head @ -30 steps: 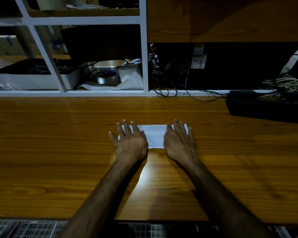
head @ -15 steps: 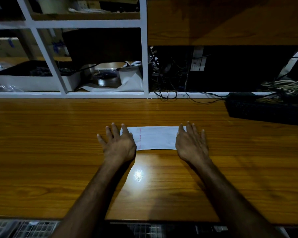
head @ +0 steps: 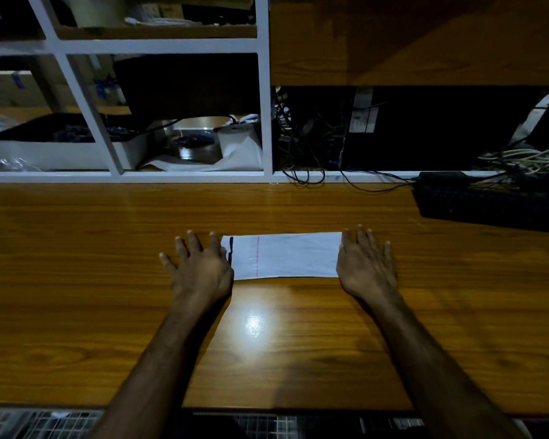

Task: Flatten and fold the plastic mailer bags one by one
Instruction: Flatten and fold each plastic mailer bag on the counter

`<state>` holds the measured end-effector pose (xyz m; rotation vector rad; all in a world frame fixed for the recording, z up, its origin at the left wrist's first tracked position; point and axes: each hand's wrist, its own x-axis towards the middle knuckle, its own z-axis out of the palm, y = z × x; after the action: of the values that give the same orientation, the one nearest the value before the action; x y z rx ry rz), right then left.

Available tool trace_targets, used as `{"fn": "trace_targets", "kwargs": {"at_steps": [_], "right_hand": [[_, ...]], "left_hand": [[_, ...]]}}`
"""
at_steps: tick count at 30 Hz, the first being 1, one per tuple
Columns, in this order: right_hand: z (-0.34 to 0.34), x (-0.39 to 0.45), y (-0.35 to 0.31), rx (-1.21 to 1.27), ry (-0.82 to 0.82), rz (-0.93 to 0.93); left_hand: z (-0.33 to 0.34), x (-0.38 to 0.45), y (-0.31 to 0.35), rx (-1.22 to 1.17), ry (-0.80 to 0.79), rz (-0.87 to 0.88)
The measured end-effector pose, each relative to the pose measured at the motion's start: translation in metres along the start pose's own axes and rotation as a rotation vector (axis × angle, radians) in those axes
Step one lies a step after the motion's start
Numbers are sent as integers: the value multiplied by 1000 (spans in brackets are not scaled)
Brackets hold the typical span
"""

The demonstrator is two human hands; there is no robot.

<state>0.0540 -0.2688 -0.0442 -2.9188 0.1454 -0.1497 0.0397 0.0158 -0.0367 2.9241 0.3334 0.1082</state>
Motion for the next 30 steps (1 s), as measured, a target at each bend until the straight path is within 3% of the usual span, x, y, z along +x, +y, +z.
{"fn": "trace_targets", "kwargs": {"at_steps": [7, 11, 15, 20, 26, 30], "right_hand": [[-6, -2, -1, 144, 186, 27], [-9, -11, -19, 214, 281, -107], [-9, -25, -56, 301, 196, -314], [11, -23, -69, 219, 54, -491], [12, -25, -67, 74, -14, -452], [9, -27, -67, 23, -46, -415]], "left_hand": [[-7, -4, 6, -116, 179, 53], [-10, -17, 30, -249, 324, 220], [-4, -24, 54, -244, 304, 441], [9, -21, 62, -216, 208, 642], [20, -22, 66, 19, 75, 492], [21, -25, 69, 43, 39, 406]]}}
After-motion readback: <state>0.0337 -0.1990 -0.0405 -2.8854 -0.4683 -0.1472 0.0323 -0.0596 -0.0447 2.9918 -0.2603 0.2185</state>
